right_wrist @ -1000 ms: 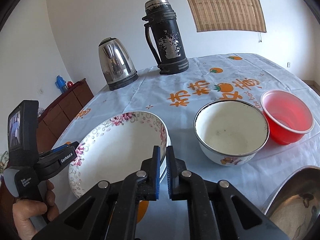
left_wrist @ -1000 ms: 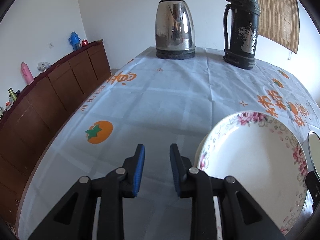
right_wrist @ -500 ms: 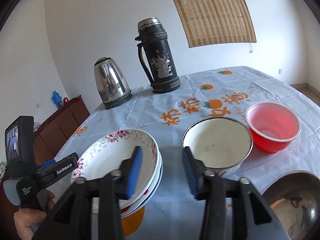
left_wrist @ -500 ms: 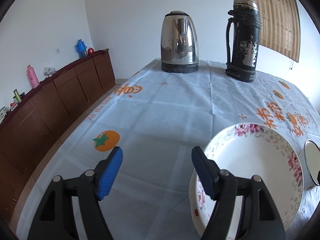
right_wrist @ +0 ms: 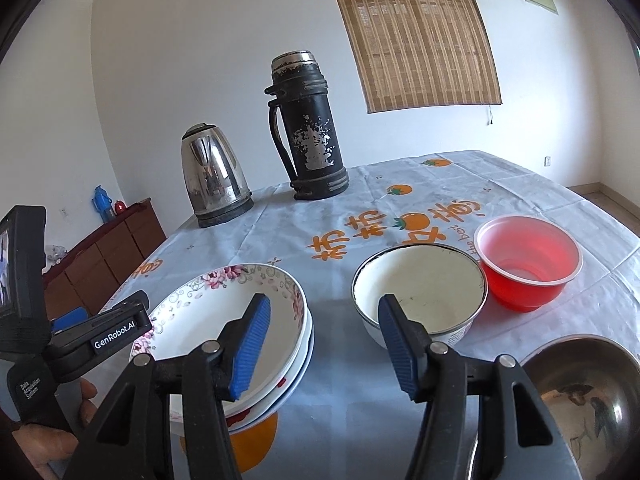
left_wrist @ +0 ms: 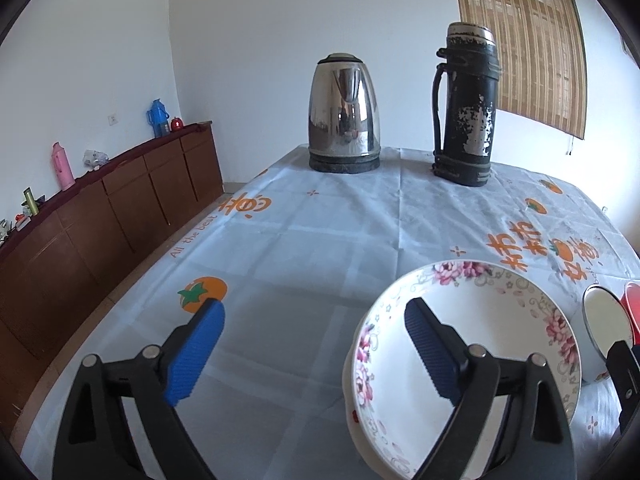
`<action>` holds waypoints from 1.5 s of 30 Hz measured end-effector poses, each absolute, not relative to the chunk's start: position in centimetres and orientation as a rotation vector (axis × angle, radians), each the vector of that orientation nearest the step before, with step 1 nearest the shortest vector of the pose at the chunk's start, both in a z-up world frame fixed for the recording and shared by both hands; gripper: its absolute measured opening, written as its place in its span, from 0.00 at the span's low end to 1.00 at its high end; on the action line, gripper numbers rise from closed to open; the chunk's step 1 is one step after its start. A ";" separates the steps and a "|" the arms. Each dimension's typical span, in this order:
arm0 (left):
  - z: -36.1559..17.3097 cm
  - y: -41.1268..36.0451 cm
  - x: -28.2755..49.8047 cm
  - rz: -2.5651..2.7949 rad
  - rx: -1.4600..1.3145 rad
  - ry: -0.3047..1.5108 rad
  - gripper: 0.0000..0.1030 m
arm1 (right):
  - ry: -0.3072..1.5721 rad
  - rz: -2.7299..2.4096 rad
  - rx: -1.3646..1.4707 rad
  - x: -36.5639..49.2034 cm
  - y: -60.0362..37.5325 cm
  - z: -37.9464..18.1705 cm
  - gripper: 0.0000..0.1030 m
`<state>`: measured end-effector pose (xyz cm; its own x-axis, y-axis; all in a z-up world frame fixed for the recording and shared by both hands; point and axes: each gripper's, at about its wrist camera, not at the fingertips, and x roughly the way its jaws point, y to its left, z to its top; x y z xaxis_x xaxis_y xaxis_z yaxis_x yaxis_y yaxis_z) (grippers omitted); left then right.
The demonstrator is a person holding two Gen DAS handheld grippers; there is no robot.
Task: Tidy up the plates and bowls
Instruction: 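Move both grippers away from the plate stack toward the red plastic bowl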
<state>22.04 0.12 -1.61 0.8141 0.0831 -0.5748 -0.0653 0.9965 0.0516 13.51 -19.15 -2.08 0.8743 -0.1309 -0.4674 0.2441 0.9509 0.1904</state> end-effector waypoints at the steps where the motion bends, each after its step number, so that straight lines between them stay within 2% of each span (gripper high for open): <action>1: -1.7 0.2 21.9 0.076 0.018 0.616 0.90 | 0.467 -0.203 0.249 13.4 -19.2 -2.1 0.59; 3: -1.8 0.4 21.7 0.065 -0.003 0.620 0.90 | 0.461 -0.215 0.251 13.0 -19.3 -2.2 0.61; 45: -3.0 0.5 15.2 0.001 -0.006 0.603 0.91 | 0.359 -0.259 0.117 7.4 -17.2 -1.0 0.62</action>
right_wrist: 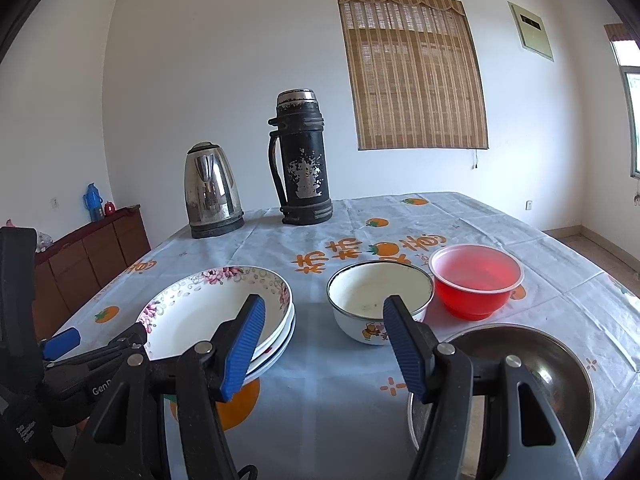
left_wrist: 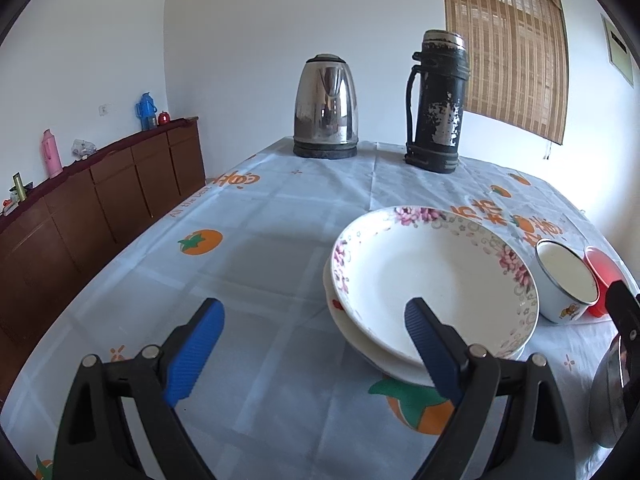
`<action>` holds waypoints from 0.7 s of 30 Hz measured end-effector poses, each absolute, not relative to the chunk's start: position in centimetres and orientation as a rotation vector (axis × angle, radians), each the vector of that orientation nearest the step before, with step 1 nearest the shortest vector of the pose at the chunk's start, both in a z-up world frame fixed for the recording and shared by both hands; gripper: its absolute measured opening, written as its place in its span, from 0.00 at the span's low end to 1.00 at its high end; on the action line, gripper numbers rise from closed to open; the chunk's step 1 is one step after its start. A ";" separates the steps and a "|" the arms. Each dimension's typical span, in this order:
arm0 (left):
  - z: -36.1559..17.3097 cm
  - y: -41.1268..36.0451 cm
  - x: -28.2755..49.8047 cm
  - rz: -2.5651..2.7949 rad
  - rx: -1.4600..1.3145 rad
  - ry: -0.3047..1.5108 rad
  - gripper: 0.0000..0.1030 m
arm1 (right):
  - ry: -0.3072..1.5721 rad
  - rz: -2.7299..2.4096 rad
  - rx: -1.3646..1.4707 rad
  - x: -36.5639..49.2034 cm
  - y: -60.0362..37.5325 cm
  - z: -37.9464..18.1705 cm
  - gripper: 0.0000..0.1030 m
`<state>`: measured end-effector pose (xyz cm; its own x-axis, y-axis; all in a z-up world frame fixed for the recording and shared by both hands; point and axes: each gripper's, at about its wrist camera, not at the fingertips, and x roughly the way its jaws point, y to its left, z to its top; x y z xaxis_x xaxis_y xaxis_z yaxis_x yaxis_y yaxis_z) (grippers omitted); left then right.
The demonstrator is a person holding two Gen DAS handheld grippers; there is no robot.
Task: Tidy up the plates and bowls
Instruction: 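Move both grippers away from the plate stack toward the red plastic bowl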
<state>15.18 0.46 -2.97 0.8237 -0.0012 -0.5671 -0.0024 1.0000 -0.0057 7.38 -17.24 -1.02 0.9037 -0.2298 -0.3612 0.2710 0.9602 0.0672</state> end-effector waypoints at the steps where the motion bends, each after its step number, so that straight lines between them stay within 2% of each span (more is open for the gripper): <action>1: -2.9 0.4 15.0 0.002 -0.002 0.593 0.91 | 0.358 -0.262 0.115 7.3 -17.2 -1.0 0.62; 21: -2.2 -2.6 11.6 -0.112 0.012 0.539 0.91 | 0.361 -0.301 0.082 5.3 -17.9 -0.8 0.62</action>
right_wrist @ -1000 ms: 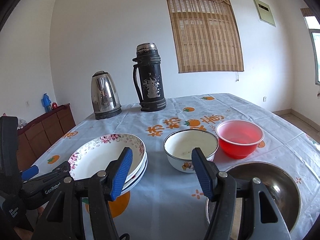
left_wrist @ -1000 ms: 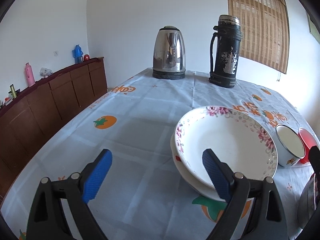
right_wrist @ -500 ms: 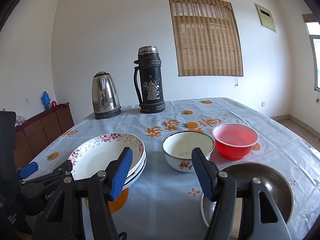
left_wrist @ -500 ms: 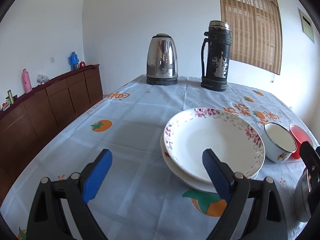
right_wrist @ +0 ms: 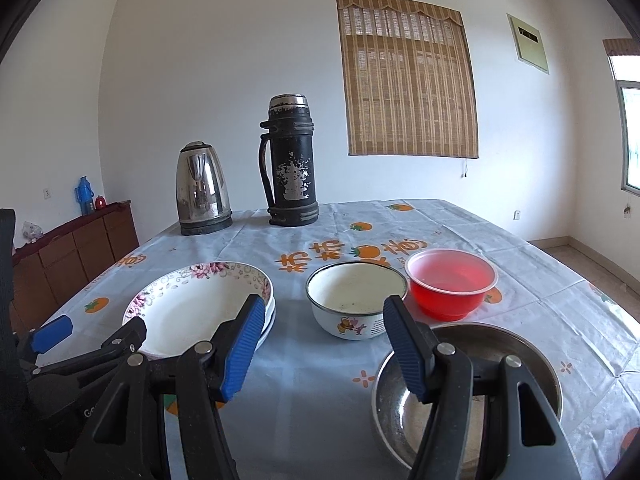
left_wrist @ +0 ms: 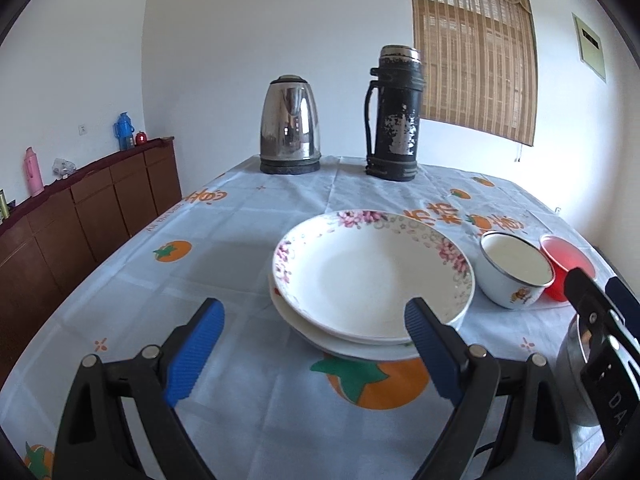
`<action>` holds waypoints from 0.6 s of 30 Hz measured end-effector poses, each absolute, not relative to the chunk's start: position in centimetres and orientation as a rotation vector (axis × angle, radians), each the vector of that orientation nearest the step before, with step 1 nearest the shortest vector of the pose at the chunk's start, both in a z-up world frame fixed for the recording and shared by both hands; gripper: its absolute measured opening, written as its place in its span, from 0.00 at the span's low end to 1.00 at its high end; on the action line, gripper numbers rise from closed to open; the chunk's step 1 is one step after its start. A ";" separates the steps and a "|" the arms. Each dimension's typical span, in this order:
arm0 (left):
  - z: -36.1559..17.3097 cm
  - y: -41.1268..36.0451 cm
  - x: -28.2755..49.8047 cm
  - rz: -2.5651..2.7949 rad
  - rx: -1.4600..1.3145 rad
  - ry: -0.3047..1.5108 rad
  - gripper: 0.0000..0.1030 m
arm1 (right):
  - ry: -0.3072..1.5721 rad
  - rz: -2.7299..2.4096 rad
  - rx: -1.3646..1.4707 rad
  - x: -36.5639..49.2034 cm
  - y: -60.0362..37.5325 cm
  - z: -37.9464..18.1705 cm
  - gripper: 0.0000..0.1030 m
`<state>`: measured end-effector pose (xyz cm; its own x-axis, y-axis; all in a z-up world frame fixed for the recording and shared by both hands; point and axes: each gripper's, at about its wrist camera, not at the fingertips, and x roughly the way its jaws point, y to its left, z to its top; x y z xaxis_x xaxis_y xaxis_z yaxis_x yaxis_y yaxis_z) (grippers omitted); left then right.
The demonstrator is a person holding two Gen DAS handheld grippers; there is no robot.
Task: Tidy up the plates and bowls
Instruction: 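Move both grippers away from the plate stack toward the red plastic bowl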
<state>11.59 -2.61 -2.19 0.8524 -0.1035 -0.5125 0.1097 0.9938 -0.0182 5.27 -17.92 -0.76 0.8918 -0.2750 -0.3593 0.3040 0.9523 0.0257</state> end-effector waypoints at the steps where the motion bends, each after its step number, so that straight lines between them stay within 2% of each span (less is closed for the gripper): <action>1: -2.1 -3.3 11.3 -0.128 0.028 0.535 0.91 | 0.362 -0.301 0.089 5.1 -18.3 -0.7 0.62; 18: -0.3 -12.3 10.4 -0.340 0.079 0.584 0.89 | 0.395 -0.408 0.075 0.9 -27.1 0.2 0.62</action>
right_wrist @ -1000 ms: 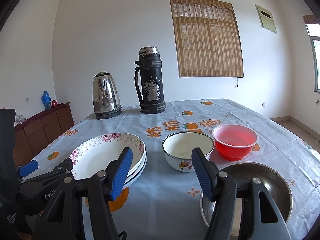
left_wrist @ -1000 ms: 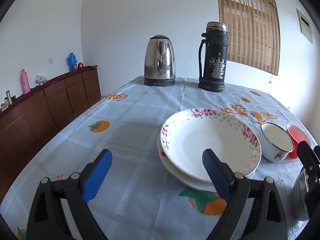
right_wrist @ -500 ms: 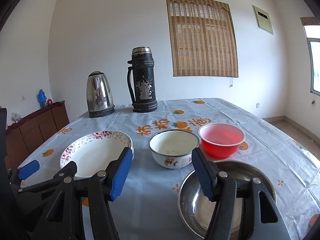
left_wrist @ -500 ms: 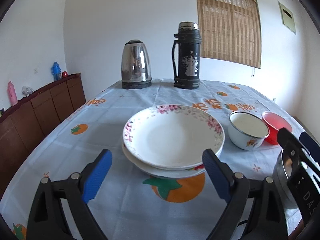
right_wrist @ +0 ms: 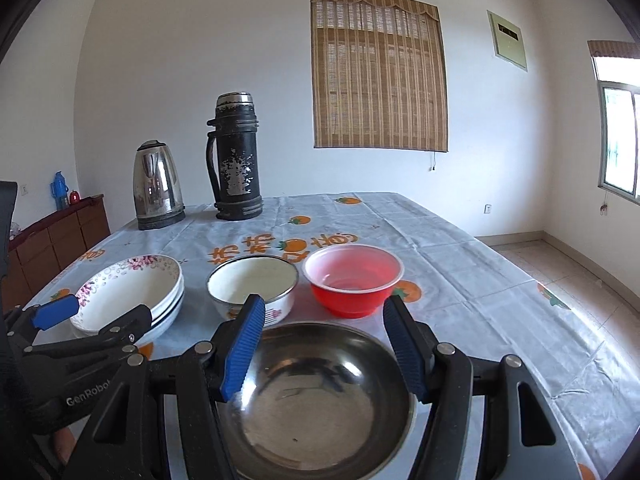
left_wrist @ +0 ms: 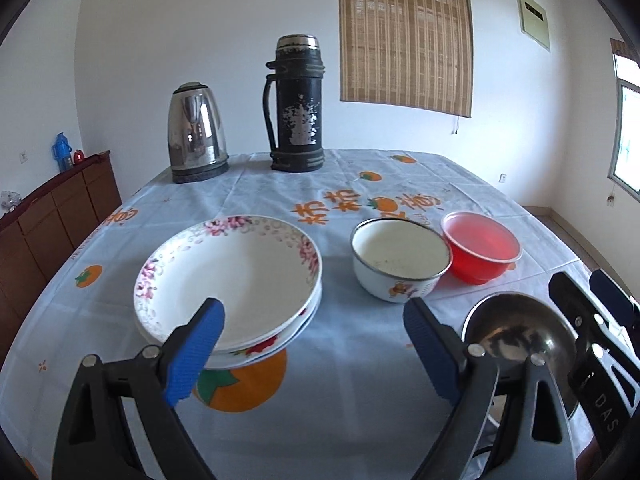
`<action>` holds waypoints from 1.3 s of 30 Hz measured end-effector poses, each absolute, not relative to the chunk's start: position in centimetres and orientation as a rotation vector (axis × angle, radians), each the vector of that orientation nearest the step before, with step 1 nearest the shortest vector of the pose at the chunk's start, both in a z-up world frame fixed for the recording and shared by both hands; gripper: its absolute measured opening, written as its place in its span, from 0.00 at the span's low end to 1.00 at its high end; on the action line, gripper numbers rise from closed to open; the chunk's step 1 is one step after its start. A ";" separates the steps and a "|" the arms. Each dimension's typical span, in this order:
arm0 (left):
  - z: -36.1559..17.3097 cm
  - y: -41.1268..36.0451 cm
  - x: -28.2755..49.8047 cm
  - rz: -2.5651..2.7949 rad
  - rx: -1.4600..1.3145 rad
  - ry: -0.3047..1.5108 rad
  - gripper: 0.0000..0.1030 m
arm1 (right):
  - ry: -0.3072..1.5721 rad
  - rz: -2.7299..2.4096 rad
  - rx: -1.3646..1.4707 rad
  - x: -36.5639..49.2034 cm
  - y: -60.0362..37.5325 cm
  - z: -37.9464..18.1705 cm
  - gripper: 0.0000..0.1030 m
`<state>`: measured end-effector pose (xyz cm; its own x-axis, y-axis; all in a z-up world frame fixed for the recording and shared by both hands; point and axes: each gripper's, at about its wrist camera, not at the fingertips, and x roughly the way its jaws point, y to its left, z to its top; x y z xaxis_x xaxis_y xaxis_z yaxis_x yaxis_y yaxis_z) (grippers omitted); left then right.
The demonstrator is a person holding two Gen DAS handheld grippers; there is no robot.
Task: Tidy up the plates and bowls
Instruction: 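Move both grippers away from the plate stack toward the red plastic bowl, then close both grippers on the rim of the red plastic bowl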
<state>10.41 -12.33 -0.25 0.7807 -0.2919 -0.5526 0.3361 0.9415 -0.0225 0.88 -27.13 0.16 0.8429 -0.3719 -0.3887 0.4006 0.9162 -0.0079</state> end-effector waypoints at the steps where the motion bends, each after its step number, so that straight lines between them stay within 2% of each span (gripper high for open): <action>1: 0.1 -12.9 10.6 -0.355 0.077 0.583 0.89 | 0.398 -0.416 0.081 0.6 -27.9 0.2 0.62; 10: 2.8 -17.7 13.2 -0.481 0.097 0.640 0.81 | 0.408 -0.456 0.103 0.4 -33.7 1.7 0.62; 13: 3.2 -19.3 14.5 -0.501 0.123 0.662 0.81 | 0.427 -0.456 0.130 1.2 -35.8 2.0 0.57; 20: 2.9 -23.0 18.1 -0.561 0.205 0.751 0.81 | 0.507 -0.389 0.219 4.1 -40.5 2.0 0.56; 23: 2.5 -24.8 19.5 -0.582 0.229 0.783 0.78 | 0.559 -0.351 0.207 6.0 -41.4 1.5 0.48; 25: 2.2 -26.1 20.3 -0.603 0.239 0.818 0.70 | 0.594 -0.322 0.211 7.1 -41.9 0.9 0.44; 27: 1.8 -27.4 21.1 -0.616 0.259 0.841 0.66 | 0.631 -0.274 0.245 8.1 -42.6 0.1 0.40; 34: 0.5 -30.8 23.0 -0.636 0.313 0.878 0.64 | 0.692 -0.213 0.334 10.6 -44.3 -2.1 0.39; 39: -0.7 -32.2 23.8 -0.626 0.351 0.909 0.60 | 0.726 -0.174 0.356 11.5 -44.6 -3.0 0.34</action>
<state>23.81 -32.15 -0.71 0.4558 -0.3531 -0.8170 0.6377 0.7699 0.0230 11.46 -44.56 -3.02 0.7367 -0.0332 -0.6754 0.2771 0.9259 0.2567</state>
